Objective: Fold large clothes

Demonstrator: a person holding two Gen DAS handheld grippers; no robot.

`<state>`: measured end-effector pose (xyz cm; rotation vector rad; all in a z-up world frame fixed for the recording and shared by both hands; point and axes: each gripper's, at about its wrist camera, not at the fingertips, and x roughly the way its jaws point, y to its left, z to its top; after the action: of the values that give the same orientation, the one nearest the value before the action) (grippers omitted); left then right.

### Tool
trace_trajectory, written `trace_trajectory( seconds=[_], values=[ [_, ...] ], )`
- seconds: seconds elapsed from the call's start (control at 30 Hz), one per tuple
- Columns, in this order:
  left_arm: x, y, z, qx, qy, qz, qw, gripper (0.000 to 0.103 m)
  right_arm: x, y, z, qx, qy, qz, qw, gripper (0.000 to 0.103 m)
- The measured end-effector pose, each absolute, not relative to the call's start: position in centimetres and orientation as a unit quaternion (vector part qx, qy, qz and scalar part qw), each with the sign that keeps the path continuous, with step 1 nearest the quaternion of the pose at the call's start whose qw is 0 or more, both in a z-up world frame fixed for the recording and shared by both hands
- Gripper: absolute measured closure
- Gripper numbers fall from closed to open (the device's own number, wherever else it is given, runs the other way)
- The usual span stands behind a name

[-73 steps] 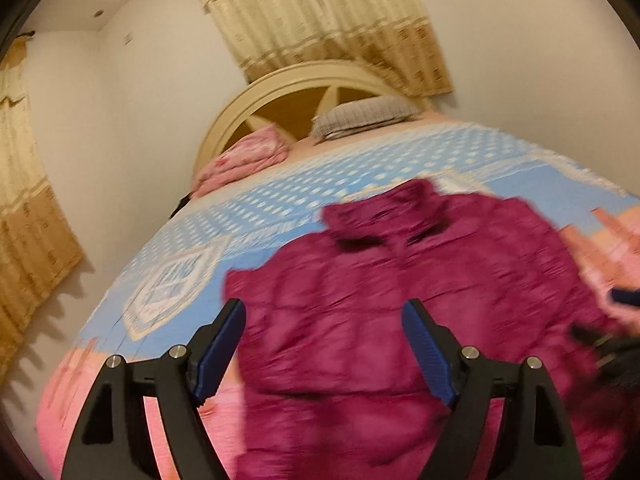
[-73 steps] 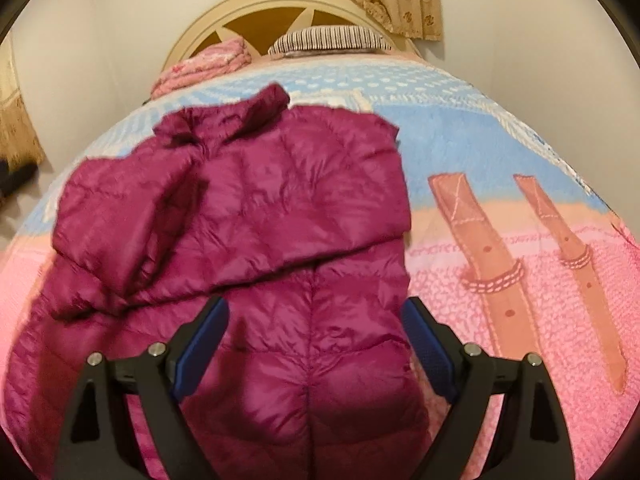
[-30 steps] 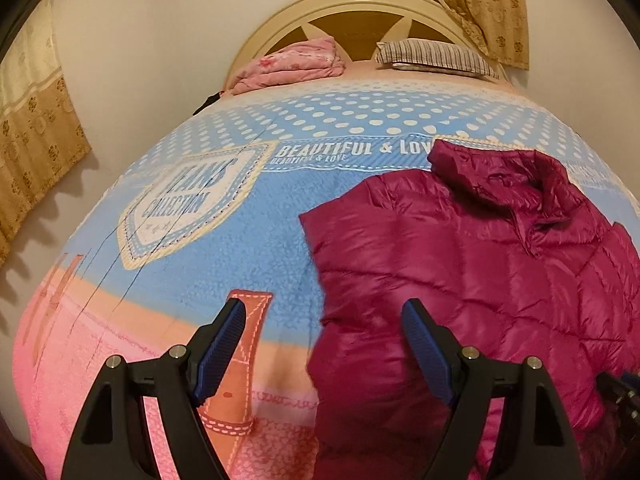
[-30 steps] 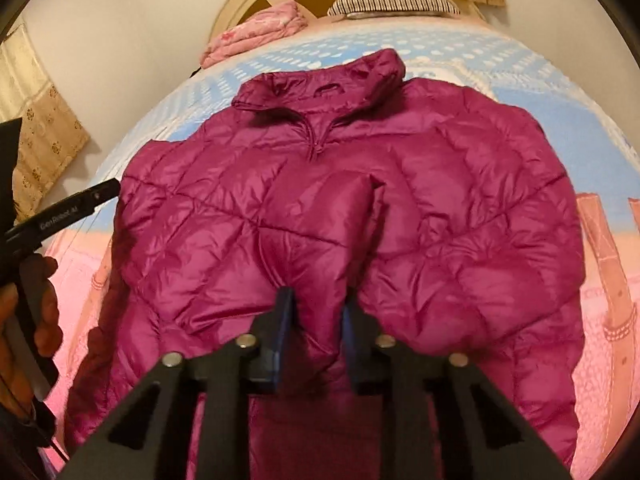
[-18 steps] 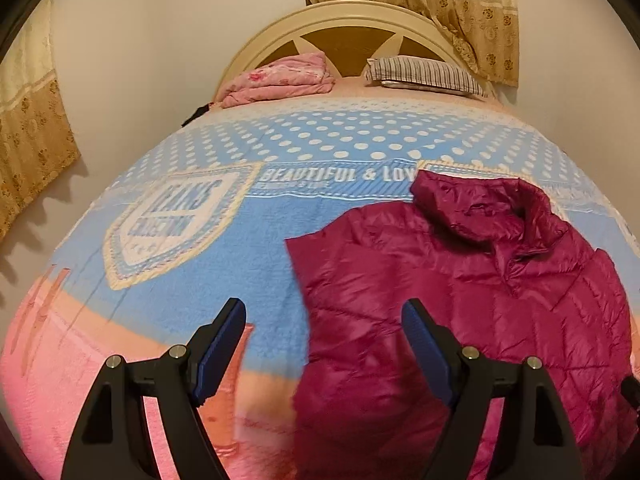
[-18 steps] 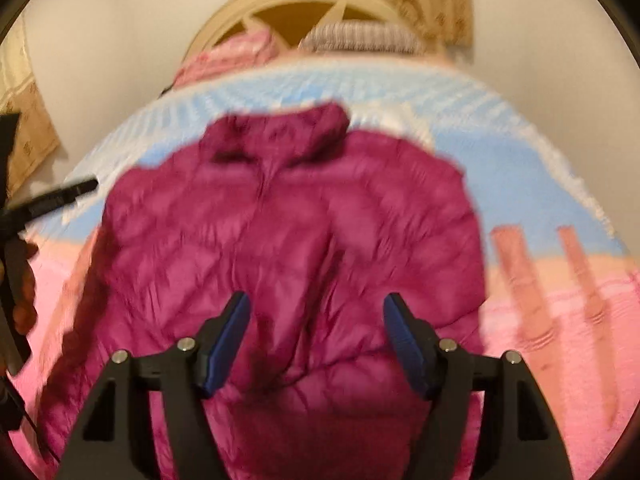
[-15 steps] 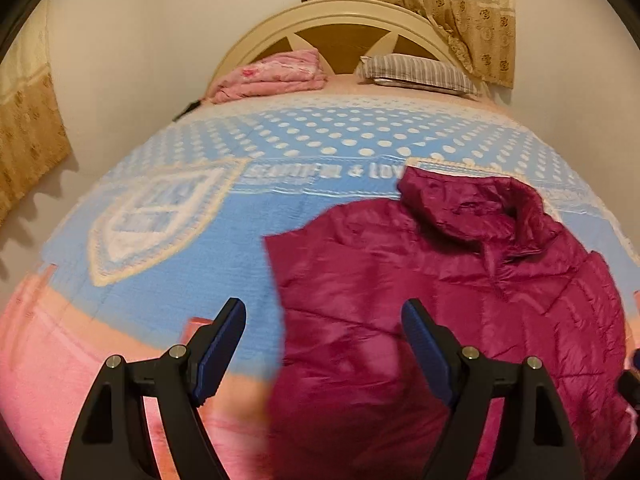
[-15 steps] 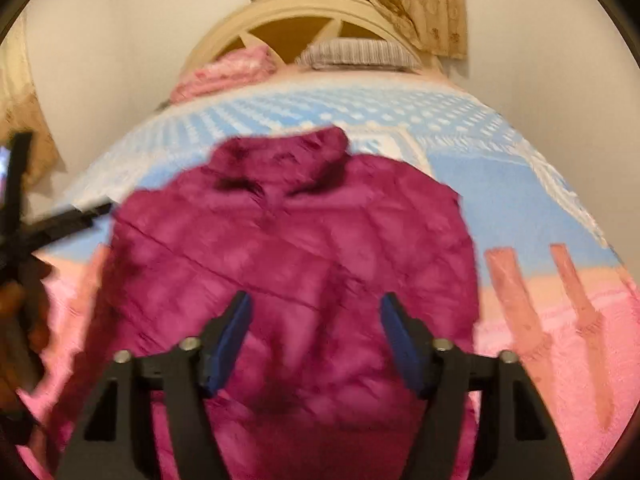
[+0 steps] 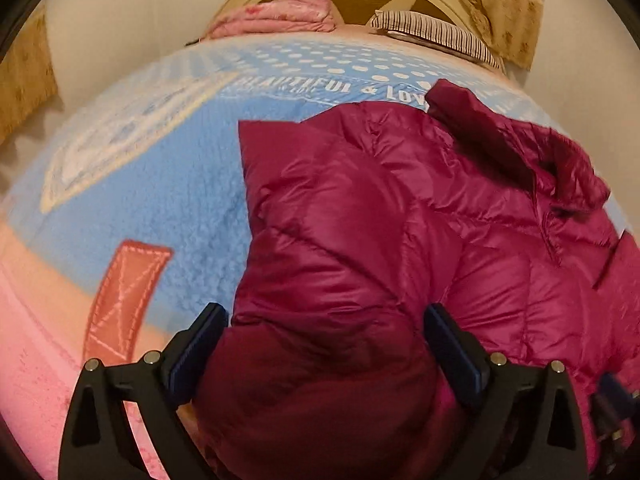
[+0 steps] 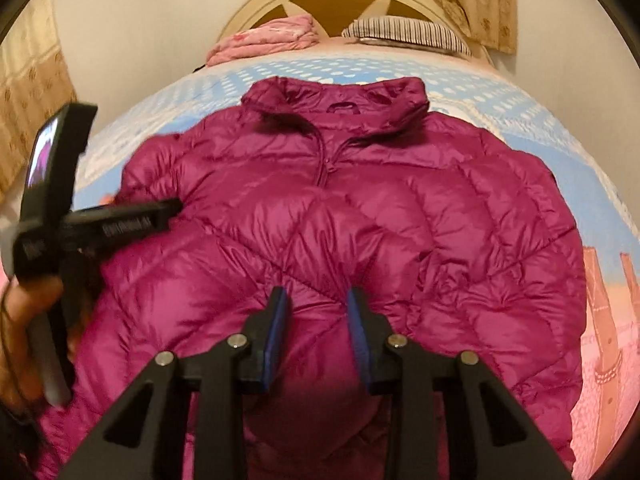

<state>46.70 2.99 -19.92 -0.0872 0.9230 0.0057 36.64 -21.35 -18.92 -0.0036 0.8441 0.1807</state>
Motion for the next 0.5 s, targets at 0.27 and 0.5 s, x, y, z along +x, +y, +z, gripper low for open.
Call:
trace_trajectory(
  seconds=[0.27, 0.5],
  values=[
    [46.5, 1.9, -20.0, -0.022, 0.444, 0.015, 0.896, 0.002, 36.2, -21.2, -19.6, -0.020, 0.396, 0.078, 0.915, 0.068],
    [46.4, 2.2, -20.3, -0.025, 0.444, 0.014, 0.896, 0.002, 36.3, -20.8, -19.7, -0.022, 0.393, 0.077, 0.916, 0.068]
  ],
)
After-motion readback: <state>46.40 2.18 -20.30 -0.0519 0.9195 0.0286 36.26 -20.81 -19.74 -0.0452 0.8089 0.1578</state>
